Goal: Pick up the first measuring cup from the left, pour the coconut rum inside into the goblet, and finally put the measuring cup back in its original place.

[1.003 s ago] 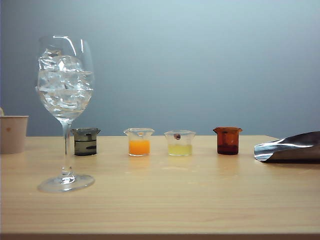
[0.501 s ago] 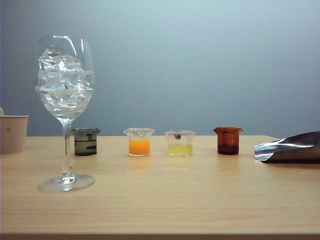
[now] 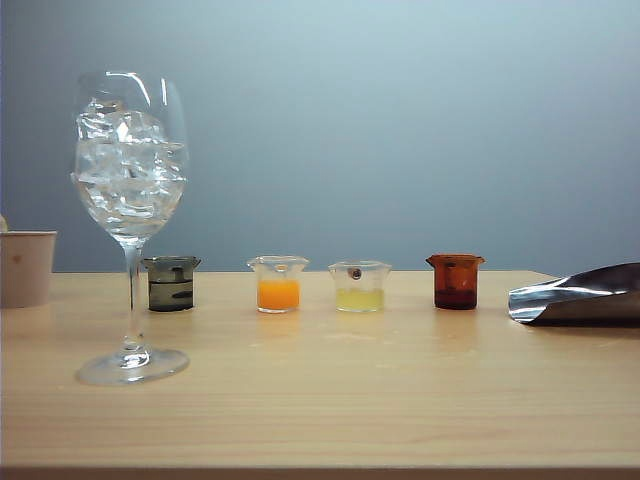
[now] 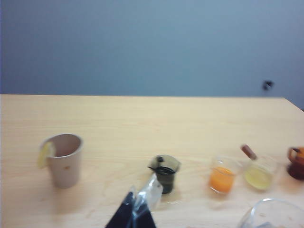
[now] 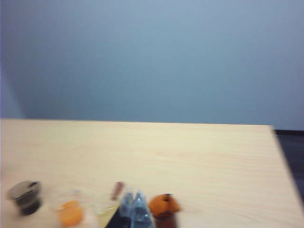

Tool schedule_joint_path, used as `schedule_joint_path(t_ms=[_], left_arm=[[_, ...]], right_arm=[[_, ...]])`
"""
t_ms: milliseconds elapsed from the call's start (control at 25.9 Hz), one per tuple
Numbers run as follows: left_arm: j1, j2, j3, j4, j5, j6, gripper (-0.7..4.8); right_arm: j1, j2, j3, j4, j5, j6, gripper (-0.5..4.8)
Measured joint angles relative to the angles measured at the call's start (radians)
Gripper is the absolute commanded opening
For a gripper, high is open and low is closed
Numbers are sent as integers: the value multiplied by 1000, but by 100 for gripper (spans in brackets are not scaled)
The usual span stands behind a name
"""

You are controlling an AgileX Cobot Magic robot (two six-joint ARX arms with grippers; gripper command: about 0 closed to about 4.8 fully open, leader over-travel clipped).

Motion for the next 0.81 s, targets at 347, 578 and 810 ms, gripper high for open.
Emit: schedule_joint_path(t_ms=[347,578,810], left_arm=[[73,467,37,252,198,22,-5],[142,705,36,487,304,52,-5],[129,927,38,689,382,178,-5]], right_arm=[[312,259,203,99,63,-4,-9],[367,291,204,185,60,-4,-9],[393,309,204,183,29,-2,-9]])
